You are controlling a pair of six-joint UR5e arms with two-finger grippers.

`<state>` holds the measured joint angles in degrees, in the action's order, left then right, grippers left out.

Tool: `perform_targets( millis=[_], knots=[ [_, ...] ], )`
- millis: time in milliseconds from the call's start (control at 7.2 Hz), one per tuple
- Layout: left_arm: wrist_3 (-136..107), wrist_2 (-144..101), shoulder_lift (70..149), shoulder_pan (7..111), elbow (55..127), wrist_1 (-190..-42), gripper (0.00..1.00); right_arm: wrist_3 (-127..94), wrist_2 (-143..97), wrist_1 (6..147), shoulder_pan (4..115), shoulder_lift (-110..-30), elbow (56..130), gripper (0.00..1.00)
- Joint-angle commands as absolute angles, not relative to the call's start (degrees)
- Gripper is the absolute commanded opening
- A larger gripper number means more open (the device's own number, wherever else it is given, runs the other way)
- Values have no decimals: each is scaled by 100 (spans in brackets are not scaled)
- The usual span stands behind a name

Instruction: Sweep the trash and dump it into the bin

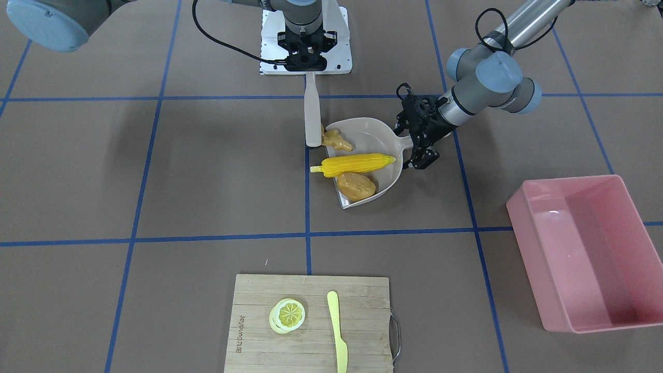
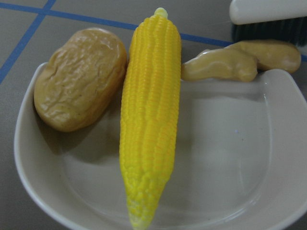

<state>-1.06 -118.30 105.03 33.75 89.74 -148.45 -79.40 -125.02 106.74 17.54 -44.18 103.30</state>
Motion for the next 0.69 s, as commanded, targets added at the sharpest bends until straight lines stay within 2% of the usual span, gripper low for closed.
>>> perform_targets(
  millis=[0,278,556],
  knots=[
    [-105,-11830,10503,3375,8974,-14836,97,-7945,-12770,10661,2038,-3983,9925,0],
    [-105,-11830,10494,3375,8974,-14836,97,-8032,-12788,10600,2092,-3509,9414,0],
    [-105,-11830,10503,3375,8974,-14845,97,-8033,-13279,10765,2477,-3480,9518,0]
  ],
)
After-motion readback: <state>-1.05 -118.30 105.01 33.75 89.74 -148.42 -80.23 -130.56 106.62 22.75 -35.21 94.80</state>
